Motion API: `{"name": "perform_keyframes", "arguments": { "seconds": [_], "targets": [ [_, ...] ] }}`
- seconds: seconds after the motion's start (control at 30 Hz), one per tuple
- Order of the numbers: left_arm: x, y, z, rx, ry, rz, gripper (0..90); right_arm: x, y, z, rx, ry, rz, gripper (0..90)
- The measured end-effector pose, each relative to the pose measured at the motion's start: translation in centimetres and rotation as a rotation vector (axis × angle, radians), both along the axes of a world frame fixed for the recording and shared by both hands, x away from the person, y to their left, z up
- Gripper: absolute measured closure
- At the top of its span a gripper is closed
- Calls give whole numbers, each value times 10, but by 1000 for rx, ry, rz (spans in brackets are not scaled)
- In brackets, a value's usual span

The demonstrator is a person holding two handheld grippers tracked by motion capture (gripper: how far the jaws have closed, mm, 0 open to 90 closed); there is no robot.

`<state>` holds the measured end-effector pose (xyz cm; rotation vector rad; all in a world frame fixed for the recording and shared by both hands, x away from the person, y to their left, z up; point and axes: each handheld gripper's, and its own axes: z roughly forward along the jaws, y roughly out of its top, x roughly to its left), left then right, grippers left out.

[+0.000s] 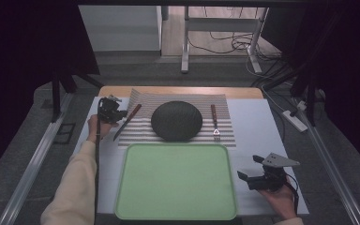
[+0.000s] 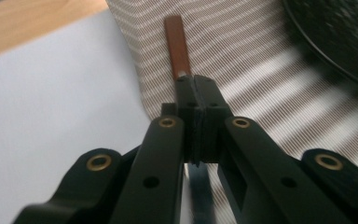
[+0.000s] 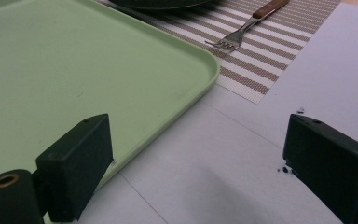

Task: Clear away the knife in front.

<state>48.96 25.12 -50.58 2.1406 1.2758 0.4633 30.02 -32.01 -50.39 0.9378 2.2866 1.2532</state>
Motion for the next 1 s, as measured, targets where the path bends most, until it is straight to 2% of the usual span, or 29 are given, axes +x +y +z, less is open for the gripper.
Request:
{"name": "perform_keyframes", "arguments": {
  "seconds": [0.03,0.07,0.13,0.17,0.27,0.33,0.5,0.6,0.8,0.83,1.0],
  "targets": [
    [0,0,0,0,0,0,888,0,1,0,-2,0,0,83],
    [11,-1,-1,12,10,5,888,-1,1,0,-5,1,3,84],
    [16,-2,-2,16,16,11,888,-2,1,-1,-7,0,1,83],
    [24,-3,-5,18,28,15,888,-2,1,-1,-7,-3,-2,84],
    [31,-5,-9,26,39,16,888,-3,-1,-1,-9,2,-5,83],
    [38,-8,-16,47,53,15,888,-3,-3,-1,-2,2,-8,83],
    [45,-10,-26,68,68,17,888,-3,-4,-1,-2,4,-9,83],
    [46,-10,-26,49,61,9,889,-2,-4,-1,-5,7,-8,83],
    [42,-20,-24,51,71,-50,889,-2,-5,-1,-4,11,-12,83],
    [39,-24,-23,38,72,-73,889,-2,-5,-1,-1,9,-13,83],
    [32,-34,-22,56,75,-116,889,-3,-5,-1,-2,9,-9,83]
  ]
}}
